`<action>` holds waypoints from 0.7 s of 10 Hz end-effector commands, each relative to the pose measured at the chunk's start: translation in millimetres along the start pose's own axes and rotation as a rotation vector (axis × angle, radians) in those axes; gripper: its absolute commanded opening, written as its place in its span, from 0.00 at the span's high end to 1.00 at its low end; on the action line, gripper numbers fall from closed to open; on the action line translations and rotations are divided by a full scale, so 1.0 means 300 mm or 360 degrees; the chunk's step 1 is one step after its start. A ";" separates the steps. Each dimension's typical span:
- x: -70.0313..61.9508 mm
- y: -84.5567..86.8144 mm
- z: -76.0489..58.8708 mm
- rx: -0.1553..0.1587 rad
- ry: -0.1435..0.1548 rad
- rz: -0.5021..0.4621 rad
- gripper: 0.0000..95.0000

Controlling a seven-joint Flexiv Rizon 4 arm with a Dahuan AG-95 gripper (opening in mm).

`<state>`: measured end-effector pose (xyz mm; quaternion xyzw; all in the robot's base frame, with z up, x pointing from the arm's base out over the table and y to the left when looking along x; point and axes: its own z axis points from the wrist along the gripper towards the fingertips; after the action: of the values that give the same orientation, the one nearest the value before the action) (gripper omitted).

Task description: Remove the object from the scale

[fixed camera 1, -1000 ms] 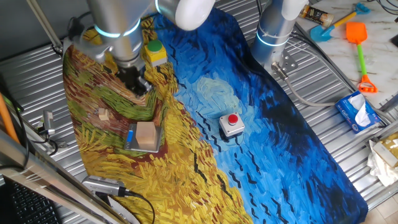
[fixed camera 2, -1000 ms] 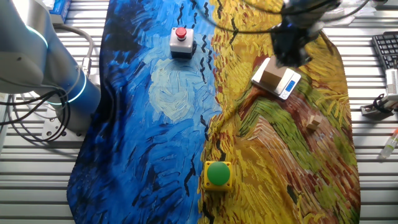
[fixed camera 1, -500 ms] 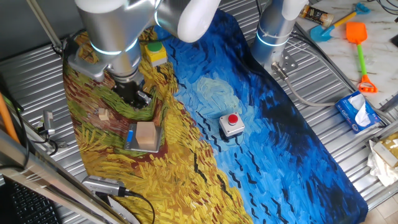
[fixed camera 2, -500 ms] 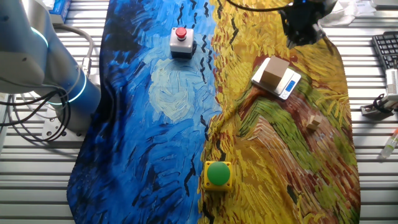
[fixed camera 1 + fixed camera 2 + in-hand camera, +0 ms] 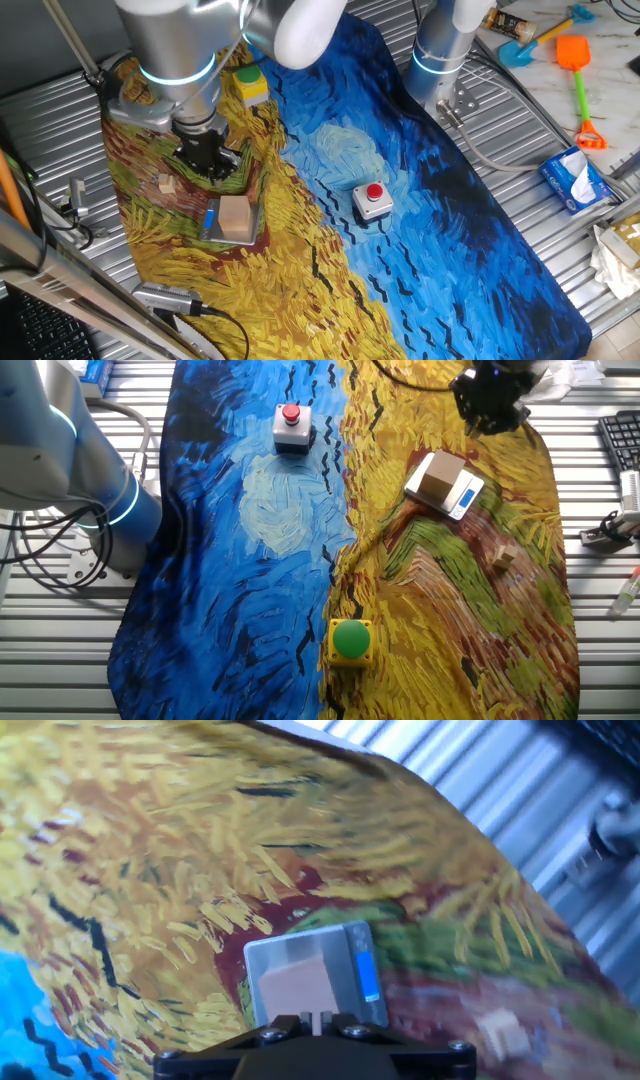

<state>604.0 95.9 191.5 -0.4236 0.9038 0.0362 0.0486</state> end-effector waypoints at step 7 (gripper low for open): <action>-0.001 -0.020 0.123 -0.0036 -0.0007 -0.0075 0.00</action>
<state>611.0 96.0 153.1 -0.4444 0.8934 0.0450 0.0491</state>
